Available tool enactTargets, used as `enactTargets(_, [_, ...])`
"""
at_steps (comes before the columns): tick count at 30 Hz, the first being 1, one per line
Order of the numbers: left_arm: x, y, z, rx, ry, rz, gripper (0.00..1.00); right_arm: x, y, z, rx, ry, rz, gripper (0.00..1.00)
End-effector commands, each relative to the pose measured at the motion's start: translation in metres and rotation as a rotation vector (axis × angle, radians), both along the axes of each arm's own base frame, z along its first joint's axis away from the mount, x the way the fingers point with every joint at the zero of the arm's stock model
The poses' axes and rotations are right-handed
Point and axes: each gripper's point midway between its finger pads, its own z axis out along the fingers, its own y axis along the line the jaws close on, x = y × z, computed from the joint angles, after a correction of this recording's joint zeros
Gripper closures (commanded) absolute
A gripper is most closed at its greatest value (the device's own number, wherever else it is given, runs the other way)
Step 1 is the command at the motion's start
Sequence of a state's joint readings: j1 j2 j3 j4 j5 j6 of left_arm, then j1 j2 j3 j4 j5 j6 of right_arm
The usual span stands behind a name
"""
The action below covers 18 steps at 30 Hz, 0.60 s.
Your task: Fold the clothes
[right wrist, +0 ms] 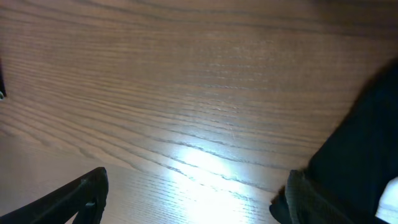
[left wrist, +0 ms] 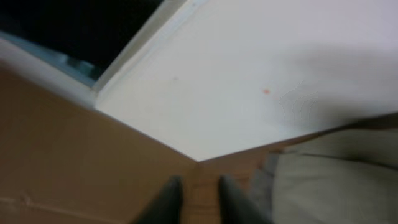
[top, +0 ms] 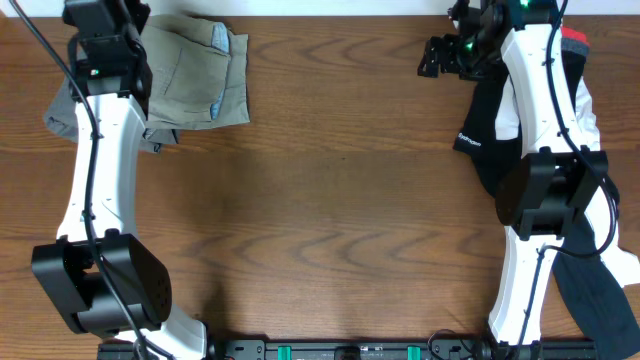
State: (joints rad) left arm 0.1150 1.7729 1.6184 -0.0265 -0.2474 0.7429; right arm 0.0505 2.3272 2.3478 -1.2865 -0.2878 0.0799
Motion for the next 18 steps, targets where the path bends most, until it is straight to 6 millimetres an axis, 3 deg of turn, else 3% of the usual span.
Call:
enactTargets(1, [0.002,-0.035,-0.01,-0.154,0.015,-0.087,0.47,0.002,0.009,0.014,0.013,-0.034,0.007,0.1])
enactTargets(4, [0.0,-0.078,-0.045,-0.268,0.141,-0.226,0.36,0.004,0.01,0.014,0.014,-0.043,0.007,0.1])
enactTargets(7, [0.006,-0.104,-0.08,-0.3,0.225,-0.256,0.22,0.004,0.01,0.014,0.014,-0.044,0.007,0.09])
enactTargets(10, [0.017,-0.123,-0.12,-0.307,0.291,-0.254,0.18,0.003,0.01,0.014,0.013,-0.039,0.008,0.09])
enactTargets(18, [0.035,-0.117,-0.202,-0.292,0.345,-0.046,0.11,-0.005,0.009,0.011,0.009,-0.007,0.011,0.09])
